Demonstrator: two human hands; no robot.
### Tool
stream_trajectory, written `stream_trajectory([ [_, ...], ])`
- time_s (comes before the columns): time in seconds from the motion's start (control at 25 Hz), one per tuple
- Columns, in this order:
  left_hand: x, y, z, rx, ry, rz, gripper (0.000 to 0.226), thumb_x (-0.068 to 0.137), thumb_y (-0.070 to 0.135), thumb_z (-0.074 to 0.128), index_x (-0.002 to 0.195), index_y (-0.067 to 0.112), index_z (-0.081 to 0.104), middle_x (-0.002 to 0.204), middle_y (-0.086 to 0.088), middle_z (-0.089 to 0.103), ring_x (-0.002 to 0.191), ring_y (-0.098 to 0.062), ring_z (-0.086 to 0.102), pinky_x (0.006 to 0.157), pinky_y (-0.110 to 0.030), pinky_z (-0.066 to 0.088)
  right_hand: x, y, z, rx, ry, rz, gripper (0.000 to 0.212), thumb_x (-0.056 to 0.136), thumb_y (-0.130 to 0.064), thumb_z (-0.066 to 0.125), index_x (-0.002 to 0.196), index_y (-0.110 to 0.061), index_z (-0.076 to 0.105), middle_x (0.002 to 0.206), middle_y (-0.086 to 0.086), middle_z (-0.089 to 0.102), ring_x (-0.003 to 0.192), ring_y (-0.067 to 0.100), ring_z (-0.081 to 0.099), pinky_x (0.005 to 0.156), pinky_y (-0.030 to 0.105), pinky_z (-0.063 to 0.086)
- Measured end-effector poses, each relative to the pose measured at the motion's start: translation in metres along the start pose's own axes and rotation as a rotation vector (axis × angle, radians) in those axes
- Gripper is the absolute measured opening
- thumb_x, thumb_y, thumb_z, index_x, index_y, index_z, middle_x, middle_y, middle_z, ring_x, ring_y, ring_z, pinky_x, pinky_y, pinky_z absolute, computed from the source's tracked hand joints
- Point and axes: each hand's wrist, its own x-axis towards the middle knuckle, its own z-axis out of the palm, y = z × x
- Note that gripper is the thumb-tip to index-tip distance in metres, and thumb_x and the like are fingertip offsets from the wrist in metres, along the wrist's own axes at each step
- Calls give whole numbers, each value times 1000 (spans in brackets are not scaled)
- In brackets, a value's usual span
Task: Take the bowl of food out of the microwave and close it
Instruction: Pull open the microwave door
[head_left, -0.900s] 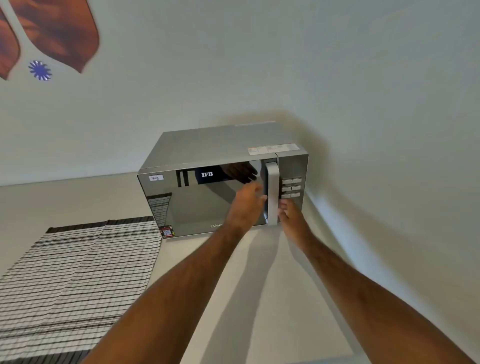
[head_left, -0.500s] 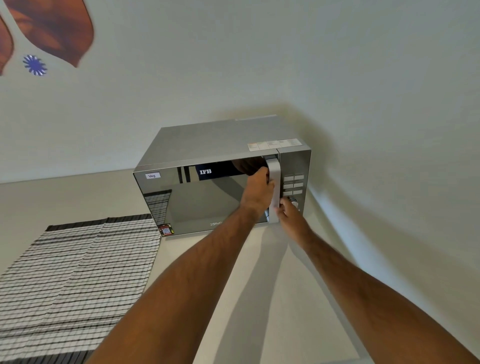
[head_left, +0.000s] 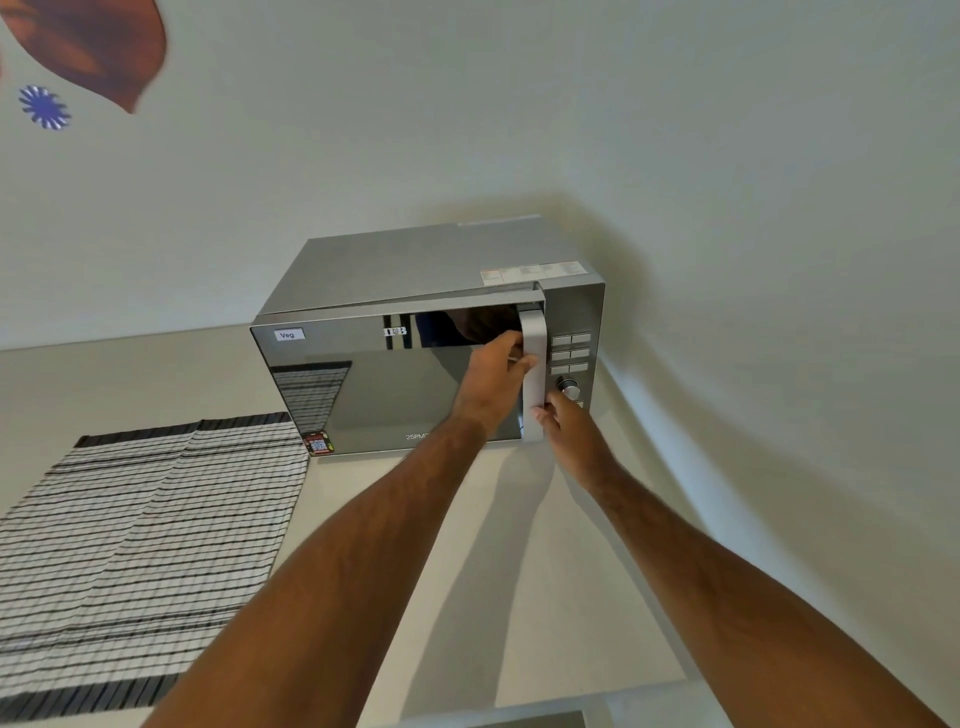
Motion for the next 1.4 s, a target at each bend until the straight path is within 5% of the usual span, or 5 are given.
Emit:
stream_trajectory([
  [0.16,-18,-2,-5,-30,-20,18,33,107,22,64,138,12,66,132,-6,74,123,-20,68,108,-42,56,-22,-3,-1,20,13,-39,29,110,-28,53,129,-8,63,131,13,73,120,31,70,99,36,55],
  [0.32,-52,-11,-12,-133,-34,16,31,106,28,65,136,23,69,117,17,75,105,12,69,102,-26,56,-52,-1,-3,-17,-41,-62,33,110,-33,53,132,-11,63,132,11,74,119,29,71,102,43,58],
  [0.56,-98,-17,-25,-240,-17,16,35,103,29,70,137,20,74,128,4,80,120,-10,74,110,-40,57,-95,-6,-1,-15,-76,-85,36,108,-38,57,135,-16,65,131,5,76,116,24,73,93,28,53],
  [0.92,-164,-32,-61,-272,6,54,28,101,27,72,129,31,77,118,17,81,116,-5,75,103,-32,61,-156,-28,18,-4,-116,-132,32,104,-43,62,122,-19,75,119,-1,81,105,19,76,92,33,60],
  [1.4,-272,-62,-145,-458,70,-39,39,93,27,80,130,13,79,124,-3,82,121,-20,76,99,-31,62,-230,-79,65,-260,-374,-327,43,104,-50,54,105,-18,81,105,6,82,92,24,76,90,41,63],
])
